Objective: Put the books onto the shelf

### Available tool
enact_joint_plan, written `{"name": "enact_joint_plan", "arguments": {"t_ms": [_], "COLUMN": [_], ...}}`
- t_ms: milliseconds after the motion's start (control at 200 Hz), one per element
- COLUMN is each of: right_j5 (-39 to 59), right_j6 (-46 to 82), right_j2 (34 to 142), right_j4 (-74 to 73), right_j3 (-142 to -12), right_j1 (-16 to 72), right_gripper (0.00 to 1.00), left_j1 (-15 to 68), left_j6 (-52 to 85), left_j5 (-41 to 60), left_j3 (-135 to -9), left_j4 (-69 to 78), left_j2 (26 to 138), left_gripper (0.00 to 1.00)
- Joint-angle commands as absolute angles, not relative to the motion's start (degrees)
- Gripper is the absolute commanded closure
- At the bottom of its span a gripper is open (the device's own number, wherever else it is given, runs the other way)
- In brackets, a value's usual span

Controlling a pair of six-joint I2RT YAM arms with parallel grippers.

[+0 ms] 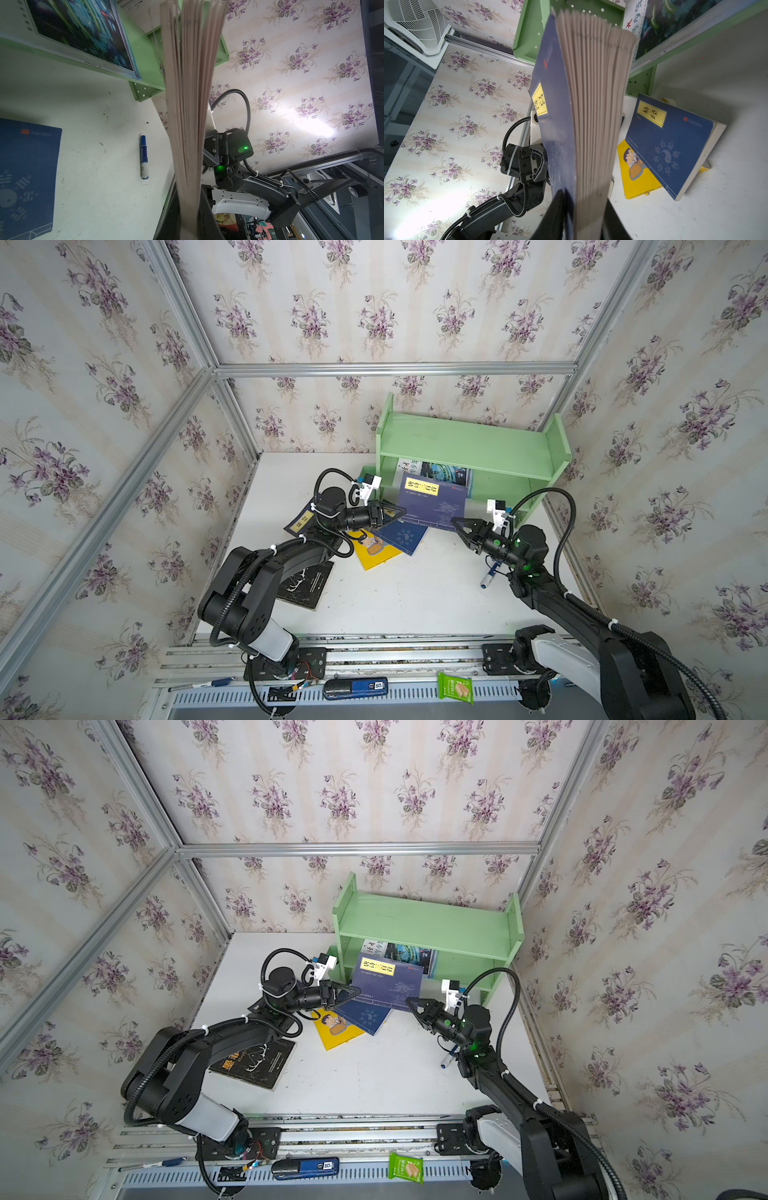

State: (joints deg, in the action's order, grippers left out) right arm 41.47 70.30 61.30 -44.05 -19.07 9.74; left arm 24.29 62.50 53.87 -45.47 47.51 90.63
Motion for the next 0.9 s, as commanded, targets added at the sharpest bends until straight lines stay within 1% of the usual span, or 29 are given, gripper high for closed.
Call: {"name": "enact_joint_plan", "arguments": {"t_ms": [0, 50, 100, 150, 185, 200, 215, 290, 410, 475, 595, 650, 745, 895], "right_j5": [42.7, 41.9, 40.7, 39.6, 39.1, 38.9, 38.7, 37.9, 37.2, 37.2, 37.7, 38.0, 38.2, 38.1], "right_j6": [72.4, 72.5, 72.3, 72.0, 71.8, 71.8, 71.7, 71.4, 70.9, 70.7, 69.0, 68.2, 67.6, 67.4], "right_j2": [63.2, 63.9, 64.2, 64.4, 64.7, 64.8, 64.9, 65.5, 67.1, 68.2, 70.5, 72.1, 75.1, 80.1], "right_j4": [-51.2, -51.2, -51.2, -50.4, -50.1, -50.0, -50.0, -49.4, -48.5, -48.6, -47.4, -46.6, -46.3, -46.8], "right_j3": [-20.0, -19.9, -19.7, -19.8, -19.8, -19.9, -19.9, -20.2, -20.9, -21.6, -24.9, -26.8, -29.7, -33.4], "right_j1": [9.8, 9.8, 9.8, 9.7, 9.7, 9.6, 9.6, 9.3, 8.7, 8.4, 8.1, 8.1, 8.1, 8.1], "right_gripper": [0.85, 0.89, 0.92, 0.94, 0.95, 0.96, 0.96, 0.97, 0.99, 0.99, 0.99, 0.99, 0.99, 0.99], "left_j1": [24.2, 24.1, 23.8, 23.1, 22.5, 22.2, 22.0, 20.6, 18.3, 17.1, 15.5, 15.0, 14.6, 14.5], "left_j6": [63.0, 61.9, 60.5, 59.8, 60.0, 60.2, 60.3, 60.1, 59.4, 59.9, 60.1, 60.1, 59.8, 59.0], "left_j5": [55.2, 55.1, 53.9, 52.8, 51.9, 51.5, 51.0, 48.6, 45.3, 44.3, 43.7, 43.4, 43.2, 42.5], "left_j3": [-46.5, -47.0, -47.3, -47.5, -47.5, -47.4, -47.3, -46.8, -45.0, -43.3, -40.6, -39.7, -38.6, -38.2], "left_j4": [51.4, 50.0, 47.9, 46.6, 46.4, 46.1, 46.0, 44.1, 40.6, 40.5, 40.6, 40.6, 40.5, 39.7], "left_j2": [91.0, 91.3, 91.6, 92.0, 92.2, 92.3, 92.3, 92.1, 91.5, 91.2, 90.4, 89.9, 89.3, 88.6], "left_gripper": [0.79, 0.73, 0.62, 0.56, 0.47, 0.46, 0.42, 0.37, 0.33, 0.29, 0.25, 0.21, 0.18, 0.09]}}
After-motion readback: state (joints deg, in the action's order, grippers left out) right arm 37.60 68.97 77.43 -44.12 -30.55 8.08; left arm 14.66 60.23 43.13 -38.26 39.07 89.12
